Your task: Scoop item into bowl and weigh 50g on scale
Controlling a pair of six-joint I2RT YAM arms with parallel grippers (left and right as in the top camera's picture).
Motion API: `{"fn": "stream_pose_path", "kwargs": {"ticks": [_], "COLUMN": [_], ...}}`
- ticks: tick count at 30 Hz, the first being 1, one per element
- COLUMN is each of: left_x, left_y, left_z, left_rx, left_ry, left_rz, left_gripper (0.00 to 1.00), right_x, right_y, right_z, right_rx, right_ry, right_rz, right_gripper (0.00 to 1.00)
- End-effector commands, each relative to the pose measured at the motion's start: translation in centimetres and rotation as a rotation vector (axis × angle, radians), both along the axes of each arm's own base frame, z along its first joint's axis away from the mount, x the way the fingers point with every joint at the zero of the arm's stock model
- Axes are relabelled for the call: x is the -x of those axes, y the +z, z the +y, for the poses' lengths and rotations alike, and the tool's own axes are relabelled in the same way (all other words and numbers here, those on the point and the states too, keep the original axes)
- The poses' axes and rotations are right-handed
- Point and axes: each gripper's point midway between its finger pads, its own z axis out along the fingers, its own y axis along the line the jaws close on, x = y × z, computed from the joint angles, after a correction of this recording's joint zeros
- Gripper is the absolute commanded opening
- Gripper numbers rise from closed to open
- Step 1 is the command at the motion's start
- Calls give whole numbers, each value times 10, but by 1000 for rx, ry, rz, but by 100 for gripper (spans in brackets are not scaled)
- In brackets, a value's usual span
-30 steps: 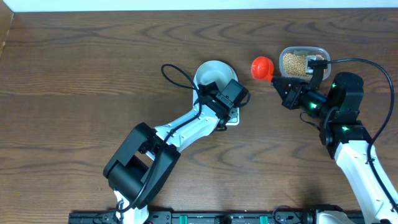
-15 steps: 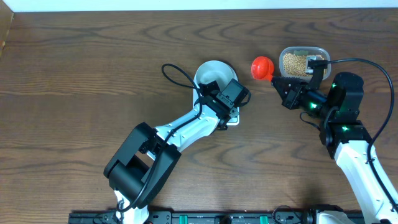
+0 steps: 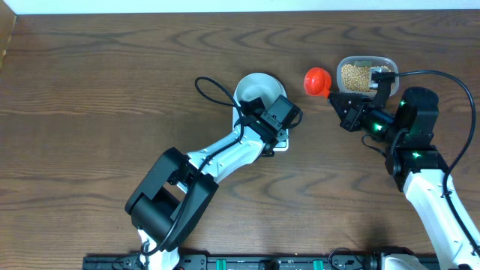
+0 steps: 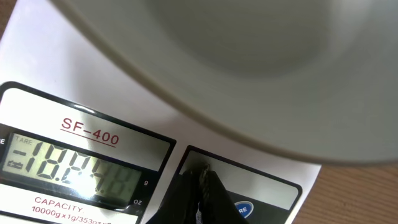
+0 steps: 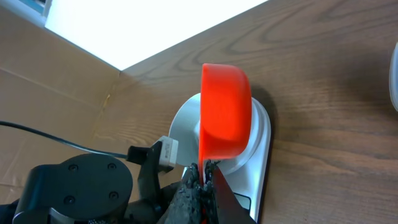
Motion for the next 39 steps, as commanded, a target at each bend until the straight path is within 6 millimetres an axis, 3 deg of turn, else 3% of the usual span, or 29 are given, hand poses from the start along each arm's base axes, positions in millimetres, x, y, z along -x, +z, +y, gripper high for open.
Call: {"fn": "stream_pose_path", "kwargs": {"ticks": [1,28,39], "left_x": [26,27,32], "left_y": [-38,-38,-27], "left_z": [-1,1,0], "left_rx": [-23,-37,-34], "left_ry": [-45,-60,-69], "left_rz": [129,133,134], "left_gripper": [7,7,7], "right_x": [-4,-4,-8], "right_y": [7,5,9], "right_z": [-2,-4,-10], "right_rx": [14,18,19], "right_ry": [-4,-13,-30], "right_rz": [-27,-21,-40], "right_gripper": [1,1,1]}}
